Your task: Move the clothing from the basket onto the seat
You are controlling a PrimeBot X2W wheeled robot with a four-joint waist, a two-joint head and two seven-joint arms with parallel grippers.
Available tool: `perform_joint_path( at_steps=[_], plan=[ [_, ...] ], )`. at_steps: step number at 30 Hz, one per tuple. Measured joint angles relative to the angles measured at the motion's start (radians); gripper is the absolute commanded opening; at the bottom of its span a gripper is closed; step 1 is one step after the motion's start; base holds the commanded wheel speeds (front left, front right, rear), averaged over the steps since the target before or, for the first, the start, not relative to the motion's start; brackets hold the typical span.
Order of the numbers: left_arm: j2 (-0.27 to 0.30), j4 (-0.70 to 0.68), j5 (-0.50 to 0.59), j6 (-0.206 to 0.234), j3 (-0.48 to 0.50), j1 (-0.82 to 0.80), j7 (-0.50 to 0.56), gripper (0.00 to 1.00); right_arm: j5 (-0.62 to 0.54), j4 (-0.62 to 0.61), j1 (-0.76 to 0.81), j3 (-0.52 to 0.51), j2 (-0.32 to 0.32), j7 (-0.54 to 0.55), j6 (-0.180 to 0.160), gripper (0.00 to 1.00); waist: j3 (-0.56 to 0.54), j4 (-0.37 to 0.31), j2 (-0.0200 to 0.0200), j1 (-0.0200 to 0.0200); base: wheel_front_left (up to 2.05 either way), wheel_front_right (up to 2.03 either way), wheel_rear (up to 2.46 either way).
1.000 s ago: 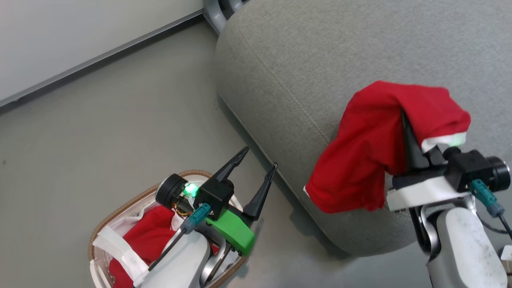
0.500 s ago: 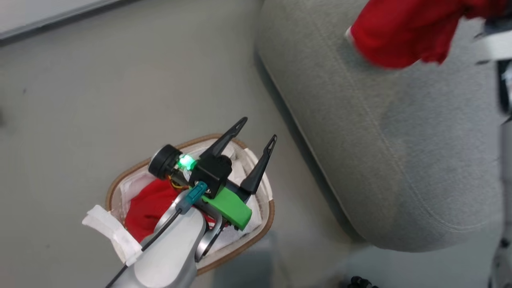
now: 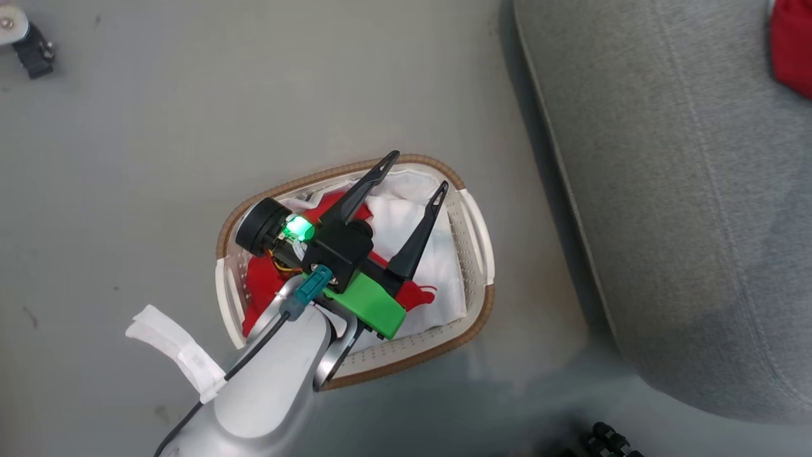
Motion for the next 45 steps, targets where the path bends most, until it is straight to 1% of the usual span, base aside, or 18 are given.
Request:
perform_joint_path(
  at_steps=[5, 6, 7, 8, 9, 10, 11, 12, 16, 25, 28, 31, 35, 38, 45],
  plan=[
    [-0.001, 0.009, 0.003, 0.0, 0.017, 0.001, 0.0, 1.0, -0.004, 0.048, 0.06, 0.01, 0.041, 0.0, 0.0, 0.0, 0.034, 0.03, 0.0, 0.0, 0.0, 0.0, 0.0],
    [-0.001, 0.011, 0.003, 0.0, 0.018, 0.001, 0.0, 1.0, -0.004, 0.052, 0.067, 0.012, 0.046, 0.0, 0.0, 0.13, 0.037, 0.032, 0.0, 0.0, 0.0, 0.0, 0.0],
    [-0.002, 0.014, 0.003, 0.0, 0.02, 0.002, 0.0, 1.0, -0.003, 0.054, 0.076, 0.017, 0.052, 0.0, 0.0, 0.22, 0.037, 0.033, 0.0, 0.0, 0.0, 0.0, 0.0],
    [-0.002, 0.017, 0.004, 0.0, 0.023, 0.003, 0.0, 1.0, -0.002, 0.056, 0.085, 0.023, 0.057, 0.0, 0.0, 0.42, 0.035, 0.033, 0.0, 0.0, 0.0, 0.0, 0.0],
    [-0.002, 0.018, 0.004, 0.0, 0.026, 0.004, 0.0, 1.0, 0.0, 0.057, 0.091, 0.028, 0.06, 0.0, 0.0, 0.5, 0.033, 0.032, 0.0, 0.0, 0.0, 0.0, 0.0],
    [-0.002, 0.021, 0.005, 0.0, 0.03, 0.005, 0.0, 1.0, 0.005, 0.057, 0.1, 0.035, 0.065, 0.0, 0.0, 0.85, 0.03, 0.029, 0.0, -0.0001, 0.0, 0.0, 0.0],
    [-0.001, 0.023, 0.005, 0.0, 0.035, 0.006, 0.0, 1.0, 0.012, 0.055, 0.107, 0.042, 0.069, 0.0, 0.0, 0.96, 0.027, 0.025, 0.0, 0.0, 0.0, 0.0, 0.0],
    [-0.002, 0.025, 0.005, 0.0, 0.039, 0.007, 0.0, 1.0, 0.018, 0.05, 0.114, 0.047, 0.073, 0.0, 0.0, 1.0, 0.023, 0.021, 0.0, 0.0, 0.0, 0.0, 0.0],
    [-0.003, 0.035, 0.005, 0.0, 0.053, 0.027, 0.0, 1.0, 0.037, 0.0, 0.164, 0.071, 0.085, 0.0, 0.0, 1.0, -0.004, 0.004, 0.0, -0.0001, 0.0, 0.0, 0.0],
    [-0.016, 0.033, -0.006, -0.001, 0.114, 0.07, 0.0, 1.0, 0.062, -0.089, 0.339, 0.119, 0.132, 0.0, 0.0, 1.0, -0.101, -0.028, 0.0, -0.0002, 0.0, 0.0, 0.0],
    [-0.02, 0.029, -0.012, -0.002, 0.131, 0.089, 0.0, 1.0, 0.074, -0.099, 0.381, 0.141, 0.137, 0.0, 0.0, 1.0, -0.141, -0.033, 0.0, -0.0002, 0.0, 0.0, 0.0],
    [-0.027, 0.023, -0.018, -0.002, 0.173, 0.112, 0.0, 1.0, 0.087, -0.118, 0.392, 0.159, 0.132, 0.0, 0.0, 1.0, -0.183, -0.034, 0.0, -0.0002, 0.0, 0.0, 0.0],
    [-0.036, 0.013, -0.022, -0.001, 0.229, 0.143, 0.0, 1.0, 0.103, -0.145, 0.399, 0.181, 0.124, 0.0, 0.0, 1.0, -0.244, -0.029, 0.0, -0.0002, 0.0, 0.0, 0.0],
    [-0.041, 0.002, -0.023, 0.0, 0.273, 0.174, 0.0, 1.0, 0.115, -0.167, 0.404, 0.195, 0.13, 0.0, 0.0, 1.0, -0.29, -0.019, 0.0, -0.0003, 0.0, 0.0, 0.0],
    [-0.053, -0.021, -0.028, 0.007, 0.38, 0.26, 0.0, 1.0, 0.153, -0.207, 0.448, 0.226, 0.194, 0.0, 0.0, 1.0, -0.385, 0.024, 0.0, -0.0003, 0.0, 0.0, 0.0]
  ],
)
